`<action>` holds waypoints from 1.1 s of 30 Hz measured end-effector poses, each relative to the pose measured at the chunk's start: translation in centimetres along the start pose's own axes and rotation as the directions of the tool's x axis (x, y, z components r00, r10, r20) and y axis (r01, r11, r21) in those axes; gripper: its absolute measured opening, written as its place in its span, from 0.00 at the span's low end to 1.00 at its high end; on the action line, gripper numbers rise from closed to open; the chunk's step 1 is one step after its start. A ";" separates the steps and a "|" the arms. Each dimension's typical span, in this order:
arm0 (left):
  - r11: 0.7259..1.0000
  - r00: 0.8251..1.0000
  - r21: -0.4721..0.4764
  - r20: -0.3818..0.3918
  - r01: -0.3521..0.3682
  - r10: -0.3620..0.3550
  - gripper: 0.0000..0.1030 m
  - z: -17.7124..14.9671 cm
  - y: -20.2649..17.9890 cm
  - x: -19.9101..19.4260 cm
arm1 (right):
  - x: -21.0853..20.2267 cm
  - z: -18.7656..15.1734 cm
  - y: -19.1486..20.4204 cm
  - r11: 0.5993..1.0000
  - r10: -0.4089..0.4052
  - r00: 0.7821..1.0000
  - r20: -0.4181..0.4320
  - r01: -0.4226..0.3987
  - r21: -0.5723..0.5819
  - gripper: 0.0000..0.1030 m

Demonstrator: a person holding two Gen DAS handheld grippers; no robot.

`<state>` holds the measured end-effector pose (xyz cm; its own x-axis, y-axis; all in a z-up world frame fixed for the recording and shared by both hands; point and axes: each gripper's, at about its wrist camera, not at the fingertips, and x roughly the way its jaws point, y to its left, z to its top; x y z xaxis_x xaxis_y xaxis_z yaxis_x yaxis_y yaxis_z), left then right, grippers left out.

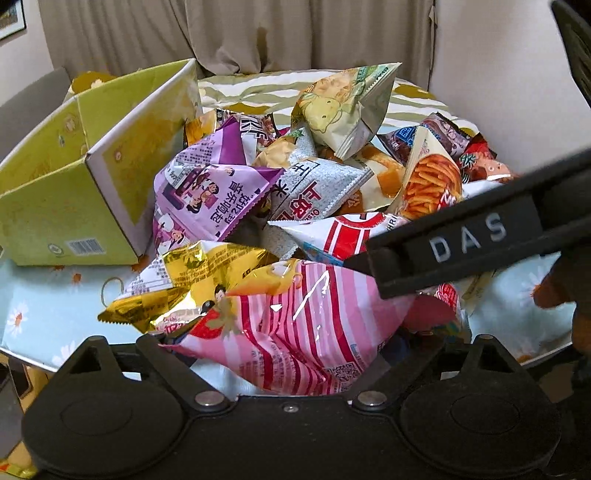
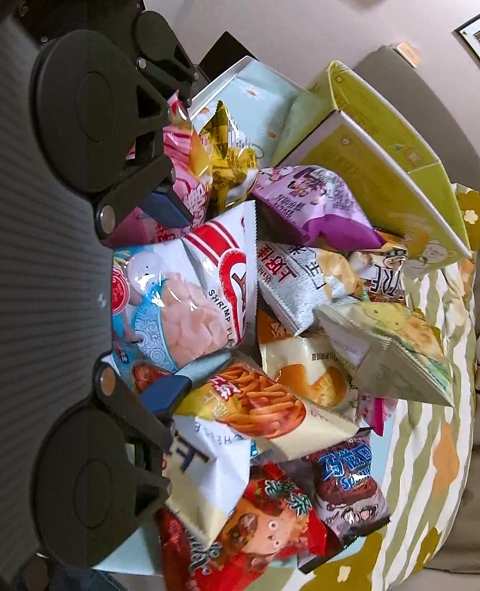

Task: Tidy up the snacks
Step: 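Grasp the pink bag with the left gripper while the right grasps the shrimp-flake bag, then carry the pink bag and shrimp-flake bag into the cardboard box with both grippers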

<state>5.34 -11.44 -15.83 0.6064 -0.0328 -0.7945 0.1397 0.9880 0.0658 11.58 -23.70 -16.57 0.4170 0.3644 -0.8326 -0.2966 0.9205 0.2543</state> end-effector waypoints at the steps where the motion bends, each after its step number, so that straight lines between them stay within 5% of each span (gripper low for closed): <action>1: 1.000 1.000 0.008 0.002 -0.008 0.008 0.90 0.0 -0.1 0.1 | 0.2 0.1 -0.1 1.000 0.001 1.000 0.000 -0.001 -0.005 1.00; 4: 1.000 1.000 0.013 0.006 0.000 0.000 0.80 -0.3 -0.4 -0.2 | 0.6 0.4 -0.4 1.000 0.015 1.000 -0.007 -0.015 -0.006 1.00; 17: 1.000 1.000 0.014 0.011 -0.015 0.015 0.75 -1.1 -0.4 -1.0 | 3.4 0.8 -1.6 0.996 0.087 0.994 -0.066 -0.086 0.019 0.99; 24: 1.000 1.000 0.025 0.021 -0.011 0.010 0.73 -1.1 -0.6 -1.6 | 2.8 1.0 -1.7 0.996 0.085 0.995 -0.057 -0.086 -0.011 0.73; 33: 1.000 0.995 0.030 0.100 -0.003 0.000 0.73 0.2 -0.7 -5.4 | -0.9 1.4 -0.4 0.998 0.070 0.997 0.020 -0.069 -0.013 0.69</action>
<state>2.14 -11.96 -11.47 0.6813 -0.0480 -0.7305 0.1614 0.9831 0.0859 12.54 -24.17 -15.22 0.4122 0.4303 -0.8031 -0.3360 0.8911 0.3050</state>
